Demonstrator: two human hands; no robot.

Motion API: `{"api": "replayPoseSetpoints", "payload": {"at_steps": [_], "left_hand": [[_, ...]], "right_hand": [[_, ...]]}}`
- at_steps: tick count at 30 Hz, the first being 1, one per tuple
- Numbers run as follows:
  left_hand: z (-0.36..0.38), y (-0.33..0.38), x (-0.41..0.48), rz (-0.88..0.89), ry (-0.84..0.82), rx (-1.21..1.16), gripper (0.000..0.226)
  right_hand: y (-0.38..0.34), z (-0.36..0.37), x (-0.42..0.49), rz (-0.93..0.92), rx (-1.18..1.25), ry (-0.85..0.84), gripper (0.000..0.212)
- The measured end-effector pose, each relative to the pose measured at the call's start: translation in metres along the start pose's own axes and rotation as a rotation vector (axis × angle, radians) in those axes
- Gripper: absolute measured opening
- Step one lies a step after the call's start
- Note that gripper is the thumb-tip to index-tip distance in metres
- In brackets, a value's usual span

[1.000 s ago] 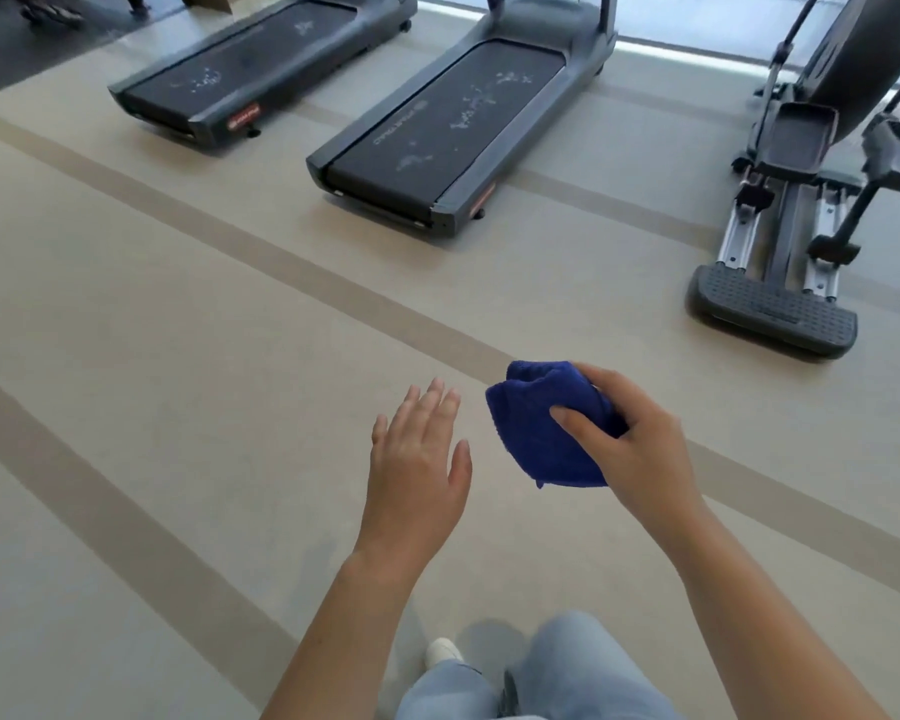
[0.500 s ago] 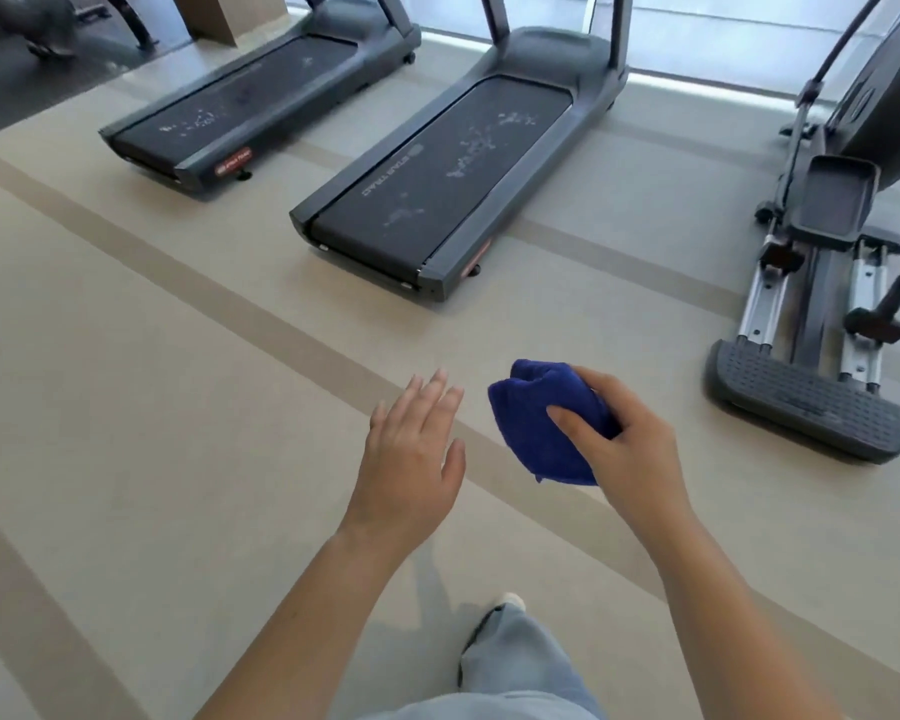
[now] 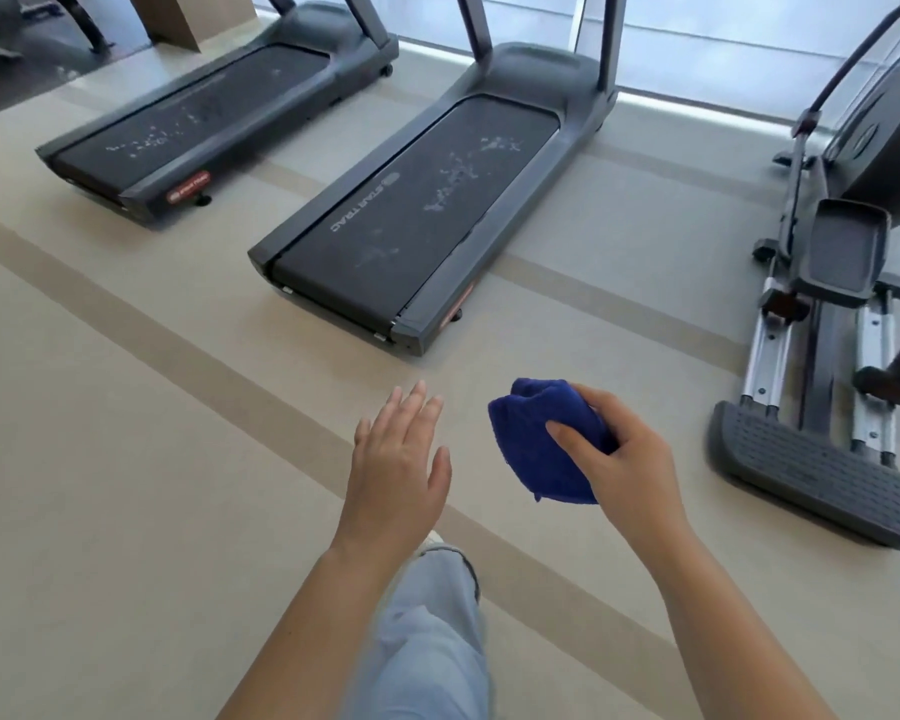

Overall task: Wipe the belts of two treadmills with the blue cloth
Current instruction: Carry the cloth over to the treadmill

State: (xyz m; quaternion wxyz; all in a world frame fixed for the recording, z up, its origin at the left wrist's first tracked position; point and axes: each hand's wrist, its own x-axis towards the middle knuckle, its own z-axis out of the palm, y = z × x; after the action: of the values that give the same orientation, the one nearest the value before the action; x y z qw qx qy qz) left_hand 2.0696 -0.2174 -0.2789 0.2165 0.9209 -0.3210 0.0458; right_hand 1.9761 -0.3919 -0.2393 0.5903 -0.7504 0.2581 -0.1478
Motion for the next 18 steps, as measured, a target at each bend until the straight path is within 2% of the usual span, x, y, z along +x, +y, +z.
{"api": "replayPoseSetpoints", "payload": {"at_steps": [6, 18], "left_hand": [[0.009, -0.049, 0.123, -0.023, -0.002, -0.079, 0.047], [0.040, -0.091, 0.303, -0.043, 0.018, -0.087, 0.047]], "right_hand": [[-0.041, 0.032, 0.123, -0.024, -0.096, -0.014, 0.034], [-0.066, 0.054, 0.306, -0.040, -0.018, -0.004, 0.035]]}}
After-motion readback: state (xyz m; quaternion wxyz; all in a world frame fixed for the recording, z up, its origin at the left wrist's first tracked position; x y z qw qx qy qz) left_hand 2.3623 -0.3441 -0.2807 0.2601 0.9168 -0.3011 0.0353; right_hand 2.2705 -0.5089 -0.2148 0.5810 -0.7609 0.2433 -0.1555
